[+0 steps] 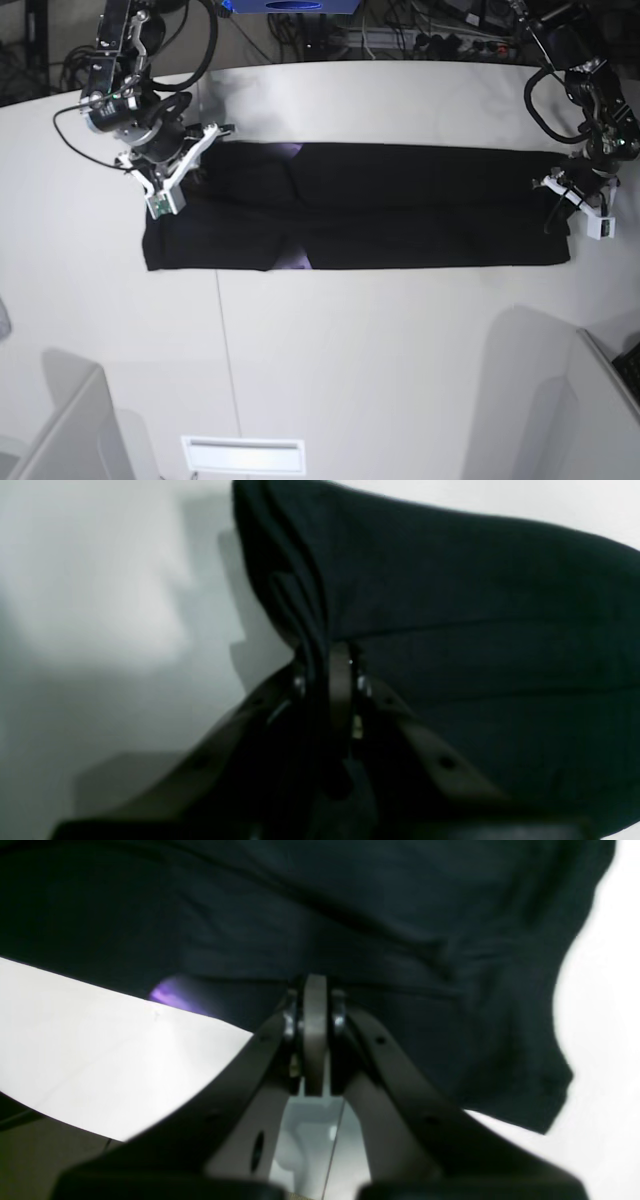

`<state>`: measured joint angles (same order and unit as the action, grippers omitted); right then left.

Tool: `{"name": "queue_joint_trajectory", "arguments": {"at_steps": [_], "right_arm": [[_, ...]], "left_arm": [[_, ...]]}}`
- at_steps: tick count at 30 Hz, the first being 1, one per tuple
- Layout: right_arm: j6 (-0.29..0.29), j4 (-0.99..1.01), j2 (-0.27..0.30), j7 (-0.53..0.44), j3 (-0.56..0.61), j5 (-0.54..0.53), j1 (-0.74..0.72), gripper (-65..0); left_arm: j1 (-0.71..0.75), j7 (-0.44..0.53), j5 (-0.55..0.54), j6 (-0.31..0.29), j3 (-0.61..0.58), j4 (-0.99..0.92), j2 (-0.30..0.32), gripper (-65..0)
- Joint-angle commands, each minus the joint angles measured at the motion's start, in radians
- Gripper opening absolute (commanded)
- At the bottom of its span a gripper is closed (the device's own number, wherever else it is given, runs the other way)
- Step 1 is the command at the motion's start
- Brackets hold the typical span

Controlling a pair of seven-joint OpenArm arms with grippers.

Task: Fold the T-shirt properly
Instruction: 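Grasp the strip's ends with both grippers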

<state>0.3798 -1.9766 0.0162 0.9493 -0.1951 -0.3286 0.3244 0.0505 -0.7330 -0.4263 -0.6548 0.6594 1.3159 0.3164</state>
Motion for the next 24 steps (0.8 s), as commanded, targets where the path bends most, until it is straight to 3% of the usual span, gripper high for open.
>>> {"name": "queue_joint_trajectory", "arguments": {"at_steps": [1,12,16,24], "right_arm": [[0.008,-0.017,0.005,-0.019,-0.004,-0.008,-0.006,-65.0],[0.008,-0.017,0.005,-0.019,-0.004,-0.008,-0.008,-65.0],[0.008,-0.017,0.005,-0.019,-0.004,-0.008,-0.011,-65.0],[0.008,-0.017,0.005,-0.019,-0.004,-0.008,-0.012,-65.0]], "left_arm": [[-0.008,0.019,-0.018,-0.004,0.003,0.026,0.016,-65.0],[0.078,0.019,-0.016,-0.003,-0.002,0.169,0.014,-65.0],[0.127,0.017,-0.016,0.053,-0.011,0.258,0.010,-65.0],[0.156,0.011,-0.018,0.066,-0.103,0.376,-0.056,-65.0]]}}
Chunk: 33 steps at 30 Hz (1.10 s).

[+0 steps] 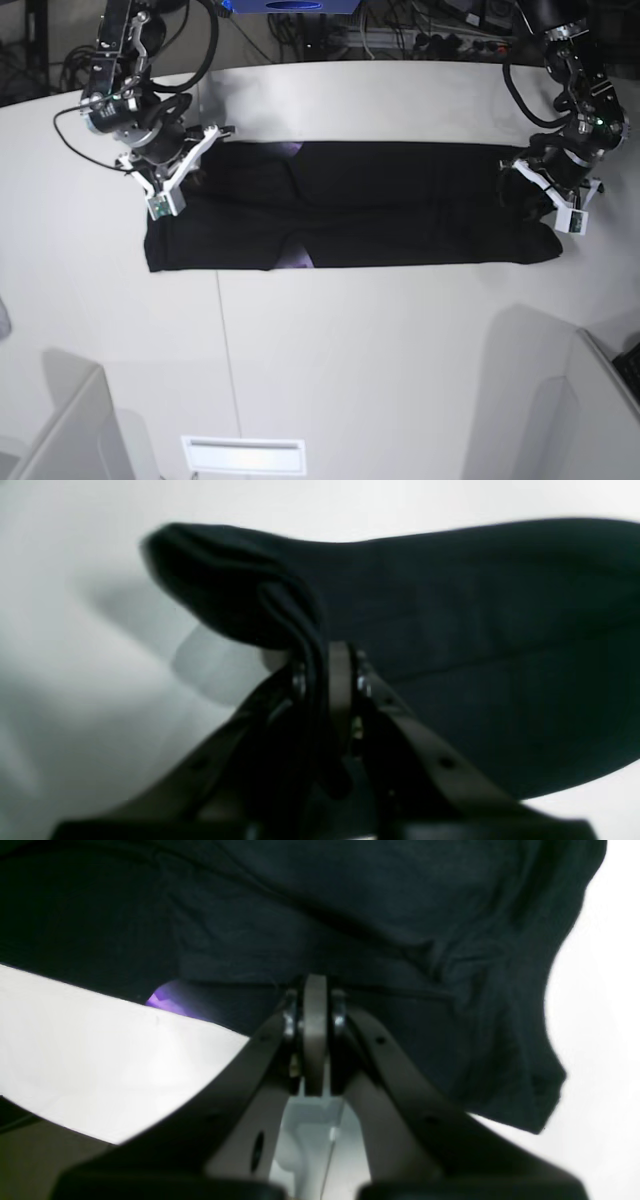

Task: Fold the T-shirt properly
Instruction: 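Grasp the strip's ends with both grippers, then fold the end held by the left gripper toward the right gripper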

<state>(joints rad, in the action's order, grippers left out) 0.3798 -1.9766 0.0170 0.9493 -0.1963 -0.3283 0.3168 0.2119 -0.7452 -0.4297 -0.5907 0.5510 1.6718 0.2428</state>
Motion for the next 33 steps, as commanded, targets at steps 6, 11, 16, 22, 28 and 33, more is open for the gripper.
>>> {"name": "queue_joint_trajectory", "arguments": {"at_steps": [6,11,16,22,28,33], "right_arm": [[0.008,-0.017,0.004,-0.019,-0.002,-0.009,-0.005,-65.0],[0.008,-0.007,0.004,-0.020,-0.002,-0.009,-0.005,-65.0],[0.008,-0.003,0.004,-0.020,-0.002,-0.009,-0.005,-65.0],[0.006,-0.003,0.004,-0.020,-0.002,-0.009,-0.006,-65.0],[0.006,-0.003,0.004,-0.045,-0.004,-0.009,-0.015,-65.0],[0.003,-0.003,0.005,-0.066,-0.004,-0.009,-0.017,-65.0]], "left_arm": [[0.022,0.022,-0.018,0.084,-0.085,0.092,0.000,-65.0],[0.024,0.022,-0.022,0.122,-0.177,0.098,0.000,-65.0],[0.024,0.022,-0.022,0.162,-0.269,0.100,-0.006,-65.0],[0.022,0.022,-0.014,0.162,-0.316,0.107,-0.056,-65.0],[0.011,0.022,-0.016,0.163,-0.385,0.107,-0.079,-65.0],[0.010,0.022,-0.016,0.163,-0.418,0.107,-0.099,-65.0]]}}
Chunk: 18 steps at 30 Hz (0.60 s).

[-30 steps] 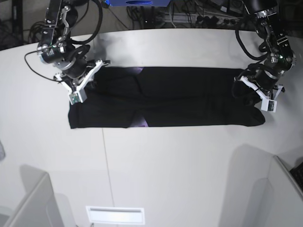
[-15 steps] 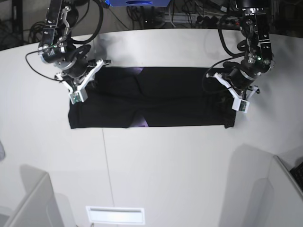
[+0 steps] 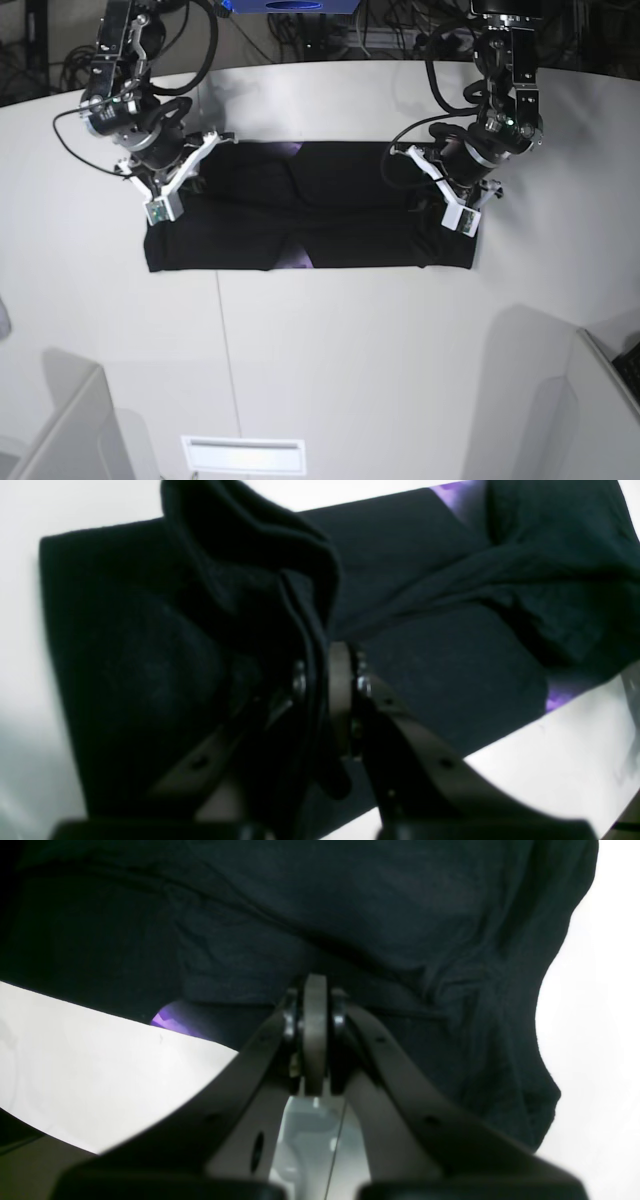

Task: Fold the T-shirt properly
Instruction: 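Fold the end held by the left gripper toward the right gripper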

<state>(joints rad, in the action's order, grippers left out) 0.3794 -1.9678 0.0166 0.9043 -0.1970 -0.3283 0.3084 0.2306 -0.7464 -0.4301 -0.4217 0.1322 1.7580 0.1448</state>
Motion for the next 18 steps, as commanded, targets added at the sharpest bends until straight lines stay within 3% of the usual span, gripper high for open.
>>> {"name": "queue_joint_trajectory", "arguments": {"at_steps": [1,9,18], "right_arm": [[0.003,-0.012,0.006,-0.021,-0.003,-0.009,-0.008,-65.0],[0.002,-0.012,0.006,-0.021,-0.003,-0.009,-0.010,-65.0],[0.002,-0.011,0.006,-0.021,-0.029,-0.009,-0.010,-65.0]], "left_arm": [[-0.009,0.023,-0.016,-0.006,0.001,0.021,-0.009,-65.0],[-0.052,-0.063,-0.014,-0.006,-0.001,0.021,-0.055,-65.0],[-0.086,-0.071,-0.016,-0.006,-0.065,0.016,-0.072,-65.0]]}}
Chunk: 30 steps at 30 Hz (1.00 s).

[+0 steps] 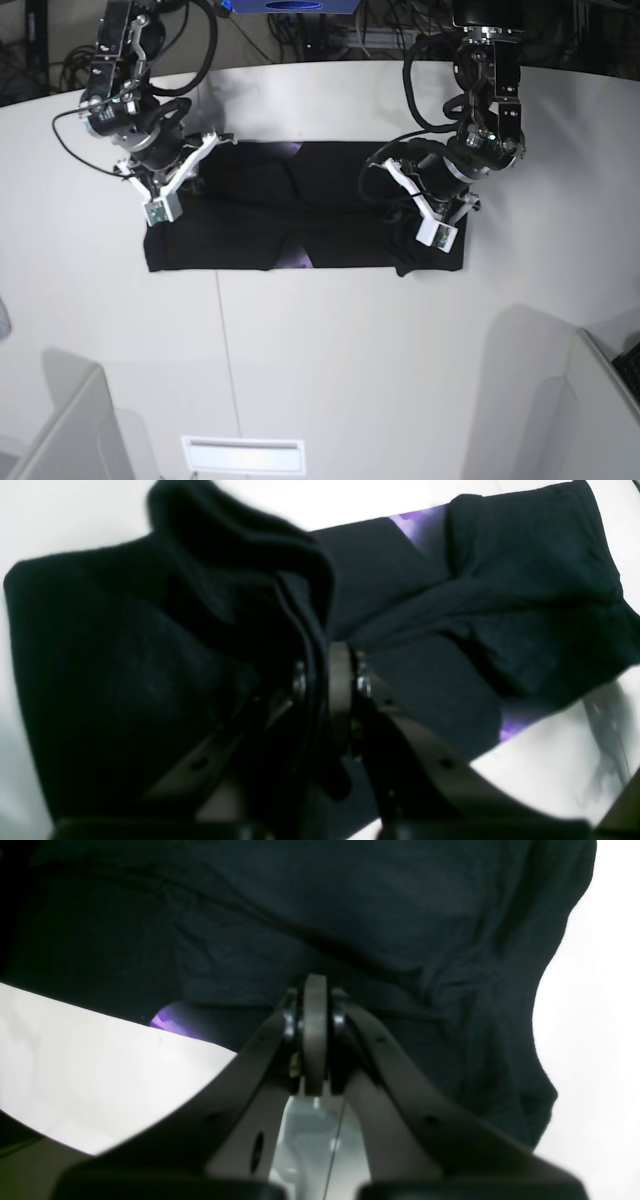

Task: Fold the T-shirt properly
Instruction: 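Fold the end held by the left gripper toward the right gripper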

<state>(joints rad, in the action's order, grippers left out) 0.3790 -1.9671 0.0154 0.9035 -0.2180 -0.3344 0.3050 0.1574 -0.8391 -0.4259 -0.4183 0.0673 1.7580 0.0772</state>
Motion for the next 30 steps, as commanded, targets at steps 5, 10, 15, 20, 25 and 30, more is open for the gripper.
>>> {"name": "queue_joint_trajectory", "arguments": {"at_steps": [5,10,15,20,25,30], "right_arm": [[0.004,0.002,0.007,-0.021,-0.044,-0.002,-0.013,-65.0],[0.008,0.016,0.007,-0.019,-0.067,-0.002,-0.019,-65.0],[0.008,0.021,0.007,-0.021,-0.065,-0.002,-0.020,-65.0],[0.008,0.021,0.007,-0.019,-0.065,-0.002,-0.027,-65.0],[0.008,0.022,0.007,-0.019,-0.065,-0.002,-0.030,-65.0],[0.008,0.022,0.007,-0.017,-0.065,-0.002,-0.036,-65.0]], "left_arm": [[-0.014,0.022,-0.021,-0.009,-0.022,0.013,-0.007,-65.0],[-0.023,0.022,-0.018,-0.009,-0.024,0.012,-0.035,-65.0],[-0.035,0.022,-0.018,-0.009,-0.028,-0.023,-0.041,-65.0],[-0.045,0.022,-0.018,0.006,-0.083,-0.037,-0.041,-65.0],[-0.074,0.022,-0.027,0.091,-0.140,-0.039,-0.041,-65.0],[-0.088,0.022,-0.027,0.117,-0.169,-0.039,-0.041,-65.0]]}}
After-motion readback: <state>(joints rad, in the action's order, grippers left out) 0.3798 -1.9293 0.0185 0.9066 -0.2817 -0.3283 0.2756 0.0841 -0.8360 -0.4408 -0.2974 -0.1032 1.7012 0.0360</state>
